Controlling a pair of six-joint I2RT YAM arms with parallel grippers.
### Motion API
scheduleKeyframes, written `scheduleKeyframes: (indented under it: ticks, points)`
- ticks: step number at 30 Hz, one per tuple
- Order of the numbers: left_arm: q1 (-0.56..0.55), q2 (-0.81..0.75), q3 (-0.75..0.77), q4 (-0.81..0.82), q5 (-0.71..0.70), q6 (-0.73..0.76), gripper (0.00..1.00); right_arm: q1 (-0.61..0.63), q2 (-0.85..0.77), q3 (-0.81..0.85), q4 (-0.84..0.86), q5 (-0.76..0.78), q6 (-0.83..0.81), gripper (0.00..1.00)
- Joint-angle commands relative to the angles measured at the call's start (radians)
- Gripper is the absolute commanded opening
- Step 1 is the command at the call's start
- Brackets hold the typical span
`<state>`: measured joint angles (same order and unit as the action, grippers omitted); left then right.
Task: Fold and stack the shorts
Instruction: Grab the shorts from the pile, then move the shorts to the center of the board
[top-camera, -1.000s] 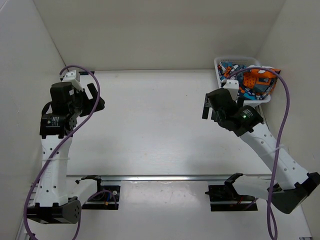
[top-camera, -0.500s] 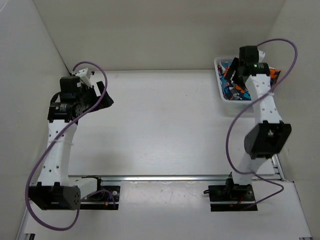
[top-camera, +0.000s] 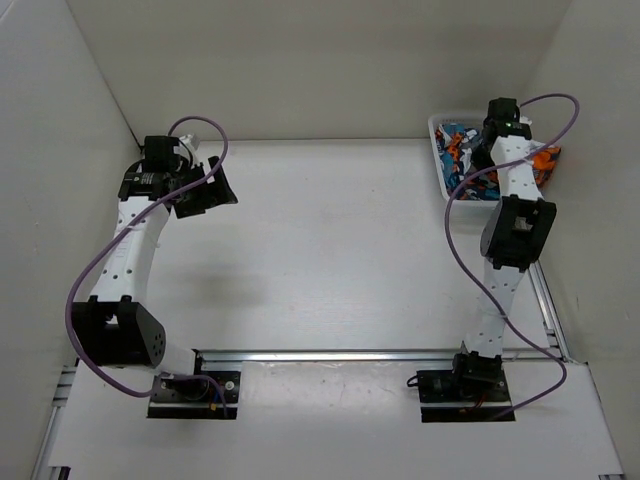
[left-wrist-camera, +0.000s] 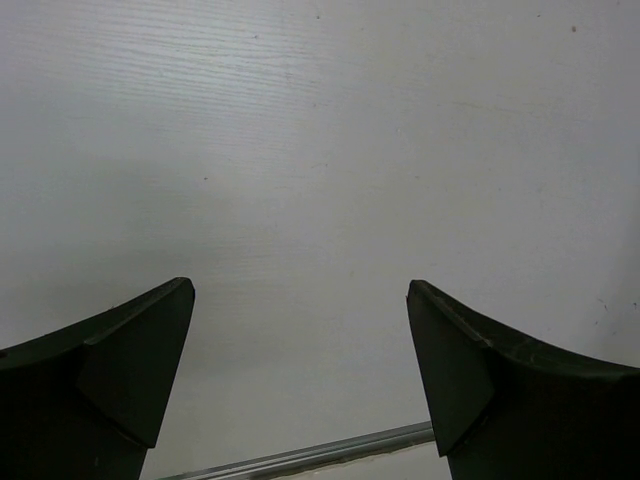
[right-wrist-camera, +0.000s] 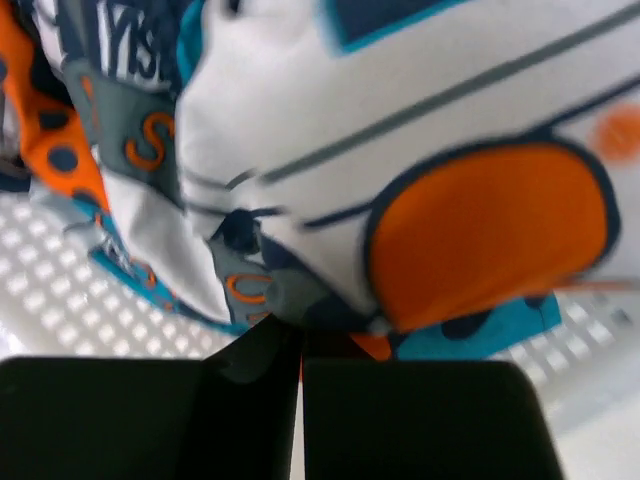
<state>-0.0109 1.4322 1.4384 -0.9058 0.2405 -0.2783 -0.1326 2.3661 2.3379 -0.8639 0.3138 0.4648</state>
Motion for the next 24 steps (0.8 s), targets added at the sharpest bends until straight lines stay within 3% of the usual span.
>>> scheduleKeyframes:
  ticks: [1, 3, 8, 9, 14, 18, 20, 22, 24]
  points:
    - [-0.015, -0.010, 0.065, 0.016, 0.037, 0.001, 0.99, 0.076, -0.305, -0.165, 0.214, 0.045, -0.060, 0.00]
    - [-0.015, 0.004, 0.065, 0.016, 0.037, -0.009, 0.99, 0.120, -0.465, -0.268, 0.290, 0.045, -0.109, 0.00]
    - [-0.035, -0.067, -0.022, 0.045, 0.071, -0.041, 0.99, 0.209, -0.709, -0.204, 0.240, -0.132, -0.132, 0.00]
    - [-0.035, -0.088, -0.038, 0.054, 0.071, -0.041, 0.99, 0.268, -0.738, -0.183, 0.217, -0.201, -0.149, 0.00]
    - [-0.035, -0.208, -0.096, 0.054, 0.071, -0.083, 0.99, 0.544, -0.912, -0.210, 0.164, -0.202, -0.172, 0.00]
    - [-0.035, -0.285, -0.125, 0.045, 0.043, -0.131, 0.99, 0.714, -1.036, -0.432, 0.183, -0.202, -0.097, 0.00]
    - [-0.035, -0.321, -0.125, 0.033, 0.019, -0.140, 0.99, 0.819, -1.088, -0.634, 0.229, -0.179, -0.054, 0.01]
    - [-0.035, -0.322, -0.076, -0.004, -0.036, -0.153, 0.99, 0.872, -1.088, -0.798, 0.229, -0.160, -0.025, 0.36]
    - [-0.035, -0.322, -0.011, -0.028, -0.046, -0.153, 0.99, 0.904, -1.061, -0.882, 0.243, -0.169, -0.014, 0.95]
